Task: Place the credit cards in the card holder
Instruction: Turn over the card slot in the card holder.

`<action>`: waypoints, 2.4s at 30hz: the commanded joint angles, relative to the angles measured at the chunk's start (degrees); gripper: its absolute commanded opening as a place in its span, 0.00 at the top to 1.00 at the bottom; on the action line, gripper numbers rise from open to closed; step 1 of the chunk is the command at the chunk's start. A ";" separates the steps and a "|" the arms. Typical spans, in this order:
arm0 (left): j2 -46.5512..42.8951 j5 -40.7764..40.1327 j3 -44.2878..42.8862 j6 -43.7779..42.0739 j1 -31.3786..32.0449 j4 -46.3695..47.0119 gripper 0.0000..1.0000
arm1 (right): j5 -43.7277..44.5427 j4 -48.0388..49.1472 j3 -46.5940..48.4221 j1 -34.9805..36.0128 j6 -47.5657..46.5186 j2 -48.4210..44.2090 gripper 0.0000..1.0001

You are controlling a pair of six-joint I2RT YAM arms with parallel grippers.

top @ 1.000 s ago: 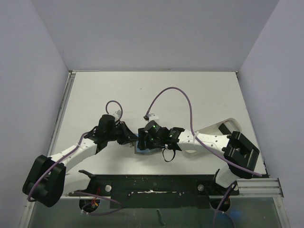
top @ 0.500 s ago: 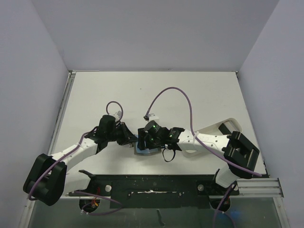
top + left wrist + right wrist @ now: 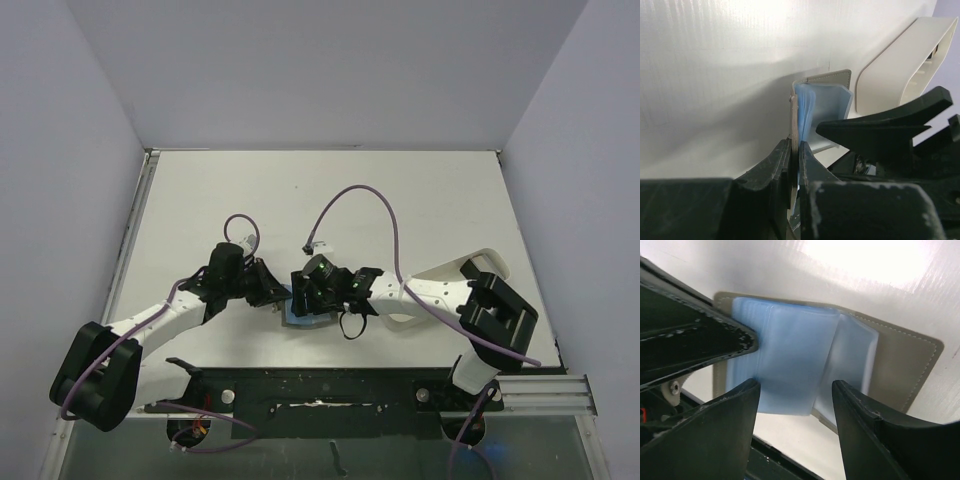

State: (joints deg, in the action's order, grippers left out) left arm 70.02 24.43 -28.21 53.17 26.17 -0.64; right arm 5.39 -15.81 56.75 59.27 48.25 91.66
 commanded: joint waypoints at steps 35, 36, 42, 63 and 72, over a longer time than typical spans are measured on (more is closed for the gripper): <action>-0.44 -7.05 -14.19 -8.43 0.63 -20.97 1.00 | 15.08 -12.90 3.65 0.14 1.96 -6.08 0.48; -0.03 -6.98 -14.57 -8.85 0.63 -21.39 1.00 | 13.42 -10.78 2.88 0.15 1.86 -7.46 0.49; 0.83 -5.68 -14.45 -7.72 0.81 -20.08 1.00 | 5.77 1.39 -1.00 0.04 0.32 -11.97 0.54; -0.23 -1.07 -10.65 -4.84 0.81 -14.53 1.00 | -3.56 7.11 0.00 -0.27 0.11 0.09 0.47; -0.76 1.47 -10.00 -4.01 0.63 -12.86 1.00 | 2.29 -0.05 -0.55 -0.44 0.35 1.17 0.47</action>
State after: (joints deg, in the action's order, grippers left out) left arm 71.00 22.06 -37.87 47.86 26.70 -18.50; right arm 3.88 -13.45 56.18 58.96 48.45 92.49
